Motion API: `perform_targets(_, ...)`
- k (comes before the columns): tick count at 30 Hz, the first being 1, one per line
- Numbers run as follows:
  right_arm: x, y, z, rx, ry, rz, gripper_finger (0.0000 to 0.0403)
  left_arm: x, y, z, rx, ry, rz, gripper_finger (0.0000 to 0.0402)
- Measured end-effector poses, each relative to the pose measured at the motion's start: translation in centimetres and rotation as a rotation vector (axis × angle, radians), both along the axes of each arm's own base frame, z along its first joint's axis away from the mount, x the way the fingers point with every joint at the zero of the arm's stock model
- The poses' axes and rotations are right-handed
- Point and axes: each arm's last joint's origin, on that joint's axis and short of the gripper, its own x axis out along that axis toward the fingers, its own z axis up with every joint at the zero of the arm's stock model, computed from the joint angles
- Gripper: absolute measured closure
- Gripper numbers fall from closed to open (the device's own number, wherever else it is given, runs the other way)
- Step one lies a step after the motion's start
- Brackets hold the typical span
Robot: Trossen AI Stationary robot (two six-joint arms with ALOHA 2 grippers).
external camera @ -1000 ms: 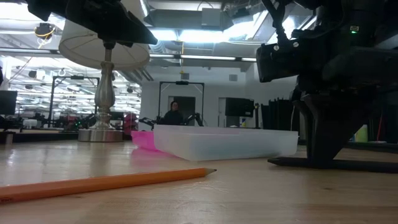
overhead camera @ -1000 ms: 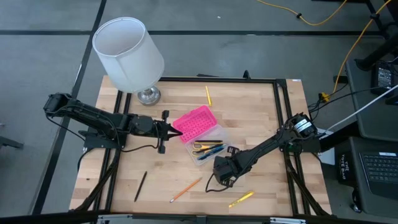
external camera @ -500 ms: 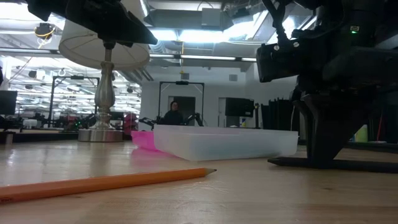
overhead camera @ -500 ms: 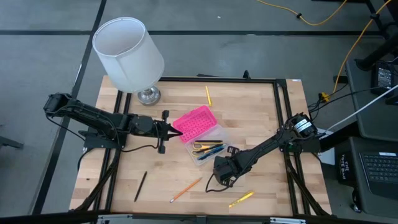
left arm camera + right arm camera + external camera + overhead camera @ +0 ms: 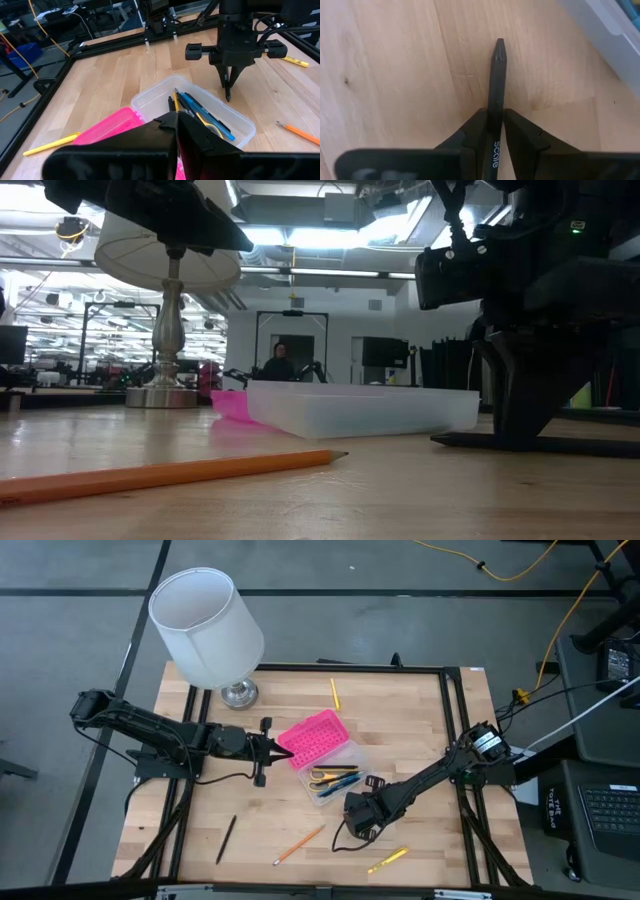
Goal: Pick & place school supplies into a supply box
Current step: Put the black pen into the supply box
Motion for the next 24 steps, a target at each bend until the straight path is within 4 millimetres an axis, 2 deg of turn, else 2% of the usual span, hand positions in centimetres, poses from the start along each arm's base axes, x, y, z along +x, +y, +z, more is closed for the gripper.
perform_targets(11, -0.04, 0.12, -0.02, -0.004, 0.000, 0.020, 0.0329, 0.00, 0.00, 0.00, 0.000, 0.000, 0.000, 0.0396)
perform_targets(18, -0.02, 0.14, -0.02, 0.000, 0.001, 0.024, 0.0375, 0.00, 0.00, 0.00, 0.000, 0.000, 0.000, 0.0396)
perform_targets(24, -0.02, 0.17, 0.04, 0.011, 0.008, 0.053, 0.0378, 0.00, -0.01, 0.00, 0.000, 0.000, 0.000, 0.0396)
